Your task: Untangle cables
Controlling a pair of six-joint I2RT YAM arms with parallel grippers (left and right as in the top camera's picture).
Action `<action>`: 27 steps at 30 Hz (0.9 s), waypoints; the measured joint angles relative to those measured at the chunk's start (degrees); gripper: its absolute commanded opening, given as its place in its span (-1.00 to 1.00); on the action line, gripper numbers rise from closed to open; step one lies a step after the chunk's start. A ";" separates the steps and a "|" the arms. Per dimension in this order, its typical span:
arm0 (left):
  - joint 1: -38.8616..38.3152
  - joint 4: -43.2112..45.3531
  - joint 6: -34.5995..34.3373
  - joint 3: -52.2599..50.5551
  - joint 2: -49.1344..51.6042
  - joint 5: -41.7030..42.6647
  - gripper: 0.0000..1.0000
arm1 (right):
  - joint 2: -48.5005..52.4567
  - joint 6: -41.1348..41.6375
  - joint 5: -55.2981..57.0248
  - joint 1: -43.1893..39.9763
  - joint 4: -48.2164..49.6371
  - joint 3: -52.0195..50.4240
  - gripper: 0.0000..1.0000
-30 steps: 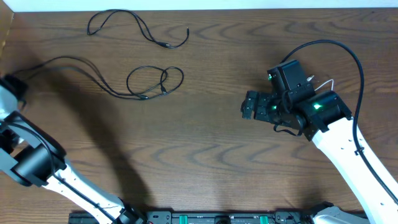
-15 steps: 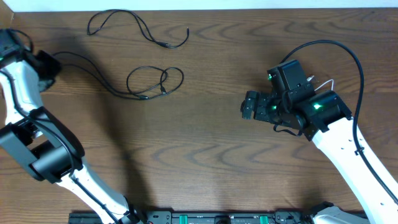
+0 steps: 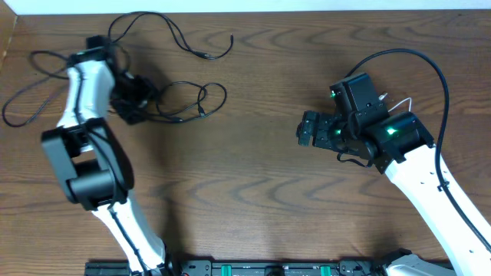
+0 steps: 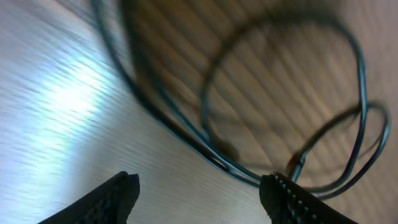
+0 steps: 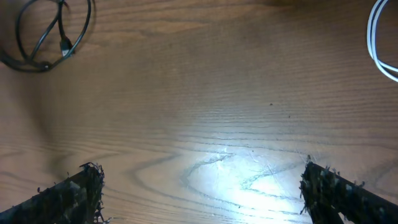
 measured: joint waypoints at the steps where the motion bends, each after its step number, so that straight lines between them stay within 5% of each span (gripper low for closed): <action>1: -1.29 0.04 0.00 -0.52 0.00 0.00 0.49 | 0.00 -0.02 0.02 0.00 0.00 0.00 0.98; 4: -4.07 0.46 -0.13 -1.66 0.00 0.00 0.65 | 0.00 -0.02 0.00 0.00 0.04 0.00 0.99; 9: -7.04 0.31 -0.17 -2.54 0.00 0.00 0.65 | 0.00 0.00 0.11 0.00 0.48 0.00 0.99; 15: -10.27 -0.44 -0.11 -3.96 0.00 -0.02 0.11 | 0.00 0.00 0.26 0.00 0.74 0.00 0.99; 19: -11.98 -0.42 -0.57 -4.04 0.00 -0.26 -0.85 | 0.00 0.00 0.24 0.00 1.11 0.00 0.98; 27: -12.79 -0.83 -0.61 -4.55 0.00 -1.99 -0.85 | 0.00 -0.02 0.26 0.00 1.16 0.00 0.98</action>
